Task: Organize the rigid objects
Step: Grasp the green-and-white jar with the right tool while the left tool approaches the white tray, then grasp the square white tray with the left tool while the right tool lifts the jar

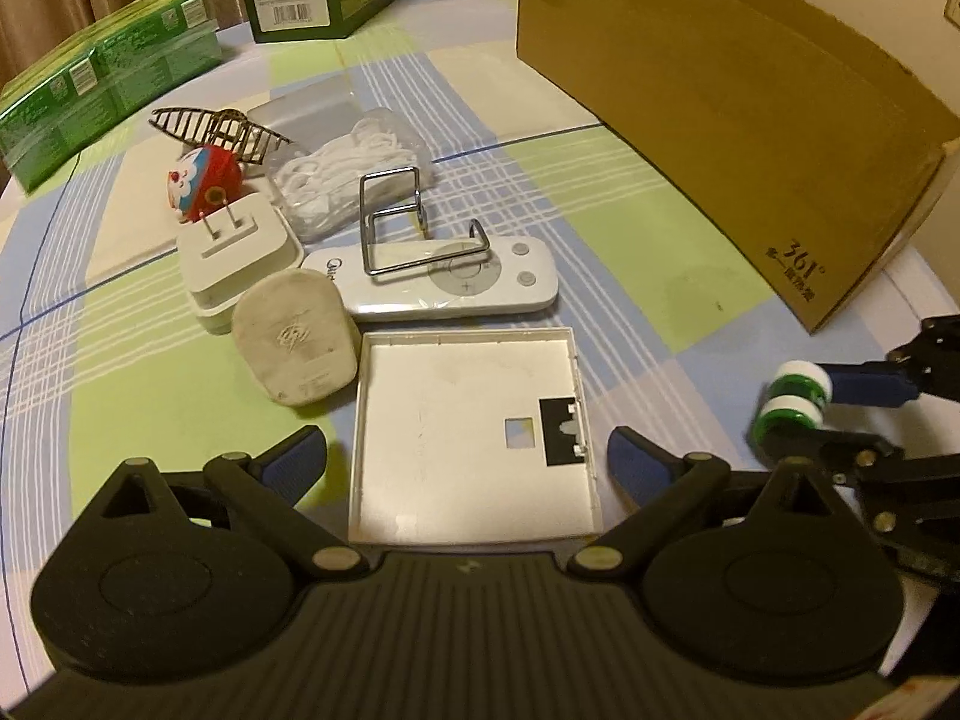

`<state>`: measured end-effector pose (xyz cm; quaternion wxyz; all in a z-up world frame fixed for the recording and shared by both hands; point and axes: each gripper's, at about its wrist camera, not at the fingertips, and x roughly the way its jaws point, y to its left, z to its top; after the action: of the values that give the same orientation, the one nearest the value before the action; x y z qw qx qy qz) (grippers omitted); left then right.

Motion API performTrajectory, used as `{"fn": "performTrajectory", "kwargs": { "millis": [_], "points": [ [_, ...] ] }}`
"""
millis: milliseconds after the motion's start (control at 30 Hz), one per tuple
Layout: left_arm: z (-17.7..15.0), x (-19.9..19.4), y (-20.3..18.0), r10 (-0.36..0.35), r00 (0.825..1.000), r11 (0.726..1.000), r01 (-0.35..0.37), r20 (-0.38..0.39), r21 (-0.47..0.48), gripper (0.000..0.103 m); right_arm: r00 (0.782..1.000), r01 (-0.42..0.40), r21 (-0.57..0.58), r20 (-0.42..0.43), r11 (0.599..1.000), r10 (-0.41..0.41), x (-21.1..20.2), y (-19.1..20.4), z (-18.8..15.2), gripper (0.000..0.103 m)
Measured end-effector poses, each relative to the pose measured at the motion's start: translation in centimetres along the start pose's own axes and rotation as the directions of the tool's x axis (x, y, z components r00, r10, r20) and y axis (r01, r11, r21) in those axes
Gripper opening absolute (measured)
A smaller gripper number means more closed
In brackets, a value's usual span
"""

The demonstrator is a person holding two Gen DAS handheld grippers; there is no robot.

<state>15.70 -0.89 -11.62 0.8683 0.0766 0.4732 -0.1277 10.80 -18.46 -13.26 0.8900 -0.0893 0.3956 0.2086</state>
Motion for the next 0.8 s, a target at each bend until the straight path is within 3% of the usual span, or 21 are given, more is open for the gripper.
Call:
{"fn": "performTrajectory", "kwargs": {
  "millis": [133, 267, 567, 800],
  "points": [
    [0.0, 0.7, -0.2, 0.017, 1.000, 1.000, -0.017, 0.004, -0.002, 0.095, 1.000, -0.016, 0.037, 0.010, 0.999, 0.015, -0.1, -0.6, 0.1, 0.029],
    [-0.3, 0.5, -0.3, 0.009, 1.000, 1.000, -0.009, 0.021, -0.021, 0.085, 1.000, -0.013, 0.058, 0.009, 0.998, 0.013, -0.2, -0.8, 0.1, 0.029],
    [-1.4, -1.6, -1.2, 0.026, 1.000, 0.997, -0.025, 0.016, -0.071, 0.085, 1.000, -0.012, 0.102, 0.021, 0.995, 0.009, -1.3, -0.9, -0.2, 0.029],
    [-1.3, -6.0, -1.4, 0.050, 0.995, 0.993, -0.040, 0.086, -0.114, 0.085, 0.997, -0.001, 0.122, 0.070, 0.992, -0.007, -4.3, -0.8, 0.1, 0.029]
  ]
}}
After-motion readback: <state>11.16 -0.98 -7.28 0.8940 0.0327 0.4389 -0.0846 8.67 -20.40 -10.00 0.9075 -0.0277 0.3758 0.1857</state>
